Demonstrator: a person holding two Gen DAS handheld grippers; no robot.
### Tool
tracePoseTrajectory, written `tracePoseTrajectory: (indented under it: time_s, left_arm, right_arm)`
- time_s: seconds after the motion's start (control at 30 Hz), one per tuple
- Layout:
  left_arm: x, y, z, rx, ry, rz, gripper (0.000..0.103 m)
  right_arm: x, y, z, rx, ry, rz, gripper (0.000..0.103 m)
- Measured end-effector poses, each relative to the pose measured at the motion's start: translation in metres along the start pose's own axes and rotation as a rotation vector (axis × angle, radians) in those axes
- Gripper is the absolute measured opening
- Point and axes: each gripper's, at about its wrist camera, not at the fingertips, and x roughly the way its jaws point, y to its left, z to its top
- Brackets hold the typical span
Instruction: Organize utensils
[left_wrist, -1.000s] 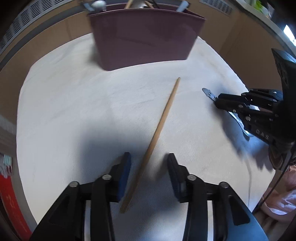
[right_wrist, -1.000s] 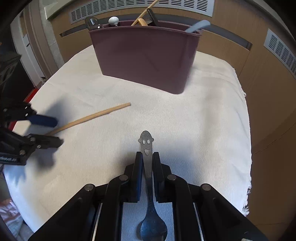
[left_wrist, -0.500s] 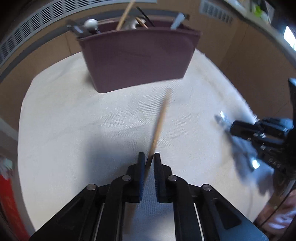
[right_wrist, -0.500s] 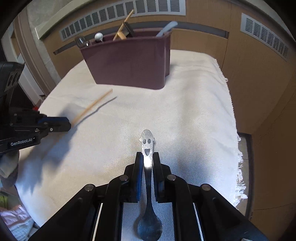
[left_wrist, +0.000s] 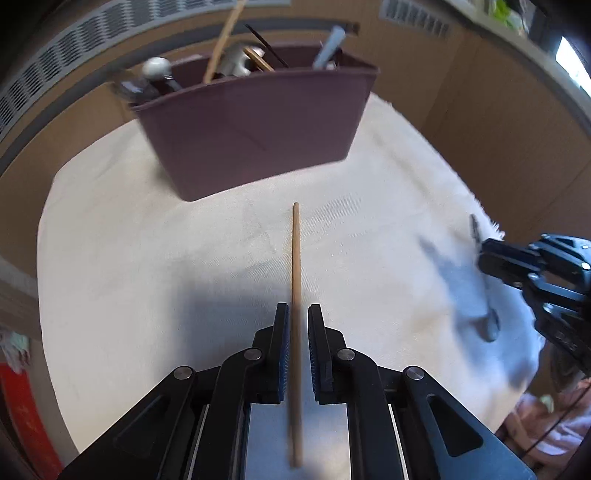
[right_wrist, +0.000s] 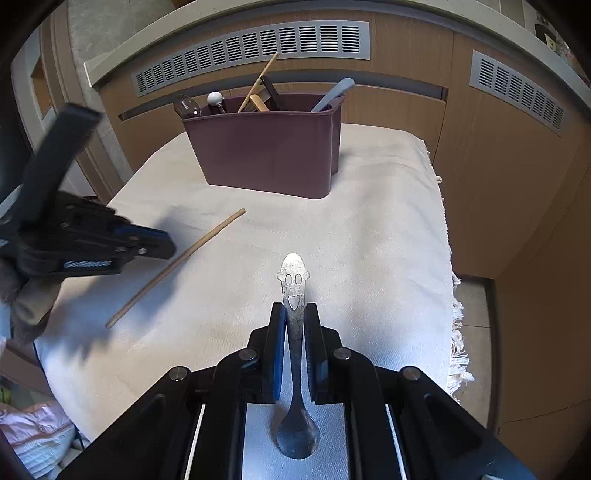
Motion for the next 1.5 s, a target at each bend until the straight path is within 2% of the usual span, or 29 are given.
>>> tracePoseTrajectory:
  time_s: [0.17, 0.27, 0.3, 0.37, 0.43, 0.53, 0.63, 0.7, 0.8, 0.9, 1.07, 1.17, 1.23, 1.37, 1.43, 1.5]
  left_arm:
    - [0.036, -0.011, 0.028, 0.098, 0.141, 0.067, 0.012]
    - [0.043, -0.018, 0.037, 0.124, 0.160, 0.064, 0.011]
    - [0.045, -0.019, 0.039, 0.119, 0.163, 0.057, 0.008]
    - [0.045, -0.019, 0.039, 0.106, 0.151, 0.066, 0.008]
    - [0.041, -0.018, 0.033, 0.084, 0.113, 0.067, 0.006]
    - [0.024, -0.008, 0.012, -0.004, 0.002, 0.034, 0.006]
    - [-0.001, 0.006, -0.011, -0.133, -0.135, -0.026, 0.006]
    - [-0.022, 0.012, -0.024, -0.198, -0.242, -0.022, 0.006]
    - [-0.049, 0.016, -0.036, -0.238, -0.354, 0.001, 0.006]
    - [-0.060, 0.022, -0.046, -0.271, -0.395, -0.007, 0.006]
    - [-0.064, 0.020, -0.054, -0.298, -0.452, -0.014, 0.006]
    - [-0.071, 0.026, -0.057, -0.310, -0.468, -0.031, 0.006]
    - [-0.075, 0.028, -0.061, -0.317, -0.477, -0.031, 0.006]
    - [-0.079, 0.030, -0.064, -0.330, -0.492, -0.031, 0.006]
    - [-0.081, 0.031, -0.066, -0.333, -0.494, -0.031, 0.006]
    - [-0.081, 0.030, -0.068, -0.337, -0.493, -0.036, 0.006]
  right_arm:
    - [-0.006, -0.004, -0.003, 0.012, -0.012, 0.003, 0.009]
    - [-0.007, -0.005, -0.004, 0.020, -0.017, 0.006, 0.009]
    - [-0.007, -0.005, -0.004, 0.023, -0.020, 0.007, 0.009]
    - [-0.007, -0.006, -0.004, 0.033, -0.029, 0.009, 0.008]
    - [-0.007, -0.006, -0.005, 0.039, -0.038, 0.010, 0.008]
    - [-0.004, -0.006, -0.007, 0.019, -0.030, 0.010, 0.009]
    - [0.009, -0.003, -0.007, -0.028, 0.027, 0.015, 0.011]
    - [0.021, 0.000, -0.007, -0.047, 0.089, 0.005, 0.013]
    - [0.024, -0.003, -0.011, -0.061, 0.154, 0.003, 0.014]
    - [0.003, -0.014, -0.018, -0.056, 0.148, -0.044, 0.020]
    - [-0.033, -0.013, -0.050, -0.064, 0.145, -0.096, 0.044]
    - [-0.037, -0.002, -0.072, -0.045, 0.146, -0.088, 0.044]
    - [-0.035, 0.006, -0.080, -0.006, 0.109, -0.071, 0.044]
    - [-0.023, 0.023, -0.084, -0.001, 0.029, -0.129, 0.044]
    - [-0.013, 0.025, -0.083, 0.015, 0.018, -0.159, 0.042]
    - [-0.010, 0.027, -0.083, 0.027, 0.016, -0.170, 0.025]
